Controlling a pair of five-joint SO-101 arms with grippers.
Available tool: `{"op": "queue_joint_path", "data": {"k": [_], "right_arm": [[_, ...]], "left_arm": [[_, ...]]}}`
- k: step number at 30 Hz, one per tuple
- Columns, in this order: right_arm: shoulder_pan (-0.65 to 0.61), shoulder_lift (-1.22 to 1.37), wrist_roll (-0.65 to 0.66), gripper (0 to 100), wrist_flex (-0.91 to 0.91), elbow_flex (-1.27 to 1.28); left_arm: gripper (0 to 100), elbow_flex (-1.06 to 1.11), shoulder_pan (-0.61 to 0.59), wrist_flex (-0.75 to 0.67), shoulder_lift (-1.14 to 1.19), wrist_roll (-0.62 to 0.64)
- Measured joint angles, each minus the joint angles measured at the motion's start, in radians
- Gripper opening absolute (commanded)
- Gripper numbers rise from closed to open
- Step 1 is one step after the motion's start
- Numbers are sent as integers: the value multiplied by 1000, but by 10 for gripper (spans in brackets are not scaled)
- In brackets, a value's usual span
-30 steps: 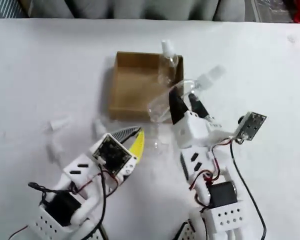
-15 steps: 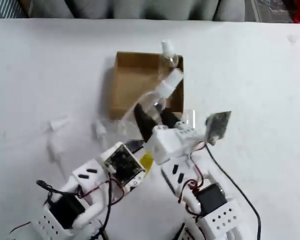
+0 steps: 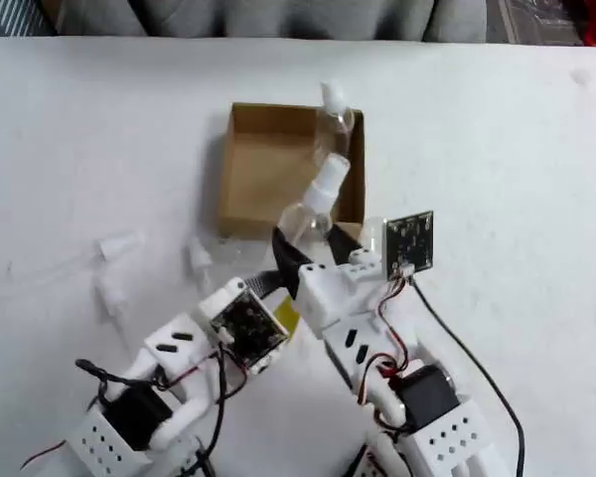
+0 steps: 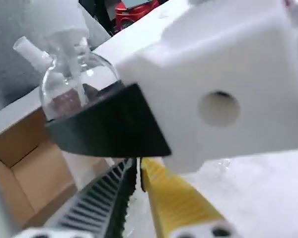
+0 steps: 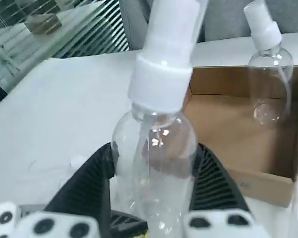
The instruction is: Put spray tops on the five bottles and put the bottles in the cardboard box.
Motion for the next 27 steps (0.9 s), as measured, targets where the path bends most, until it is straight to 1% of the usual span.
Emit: {"op": "queue_joint_path", "data": {"k": [7, 12, 15, 20, 23, 27], "right_arm": [[2, -101, 6, 15, 92, -18], [-2, -216, 84, 15, 155, -20], [-23, -239, 100, 15, 157, -20], [-29, -209, 100, 15, 114, -18], [8, -138, 98, 15, 58, -18], [78, -49, 98, 15, -18, -18]], "left_arm": [[21, 0, 0, 0, -3, -2], [21, 0, 0, 0, -5, -2], [21, 0, 0, 0, -2, -2], [21, 2, -3, 0, -2, -2], [21, 2, -15, 0, -2, -3], [21, 2, -83, 0, -2, -3]]}}
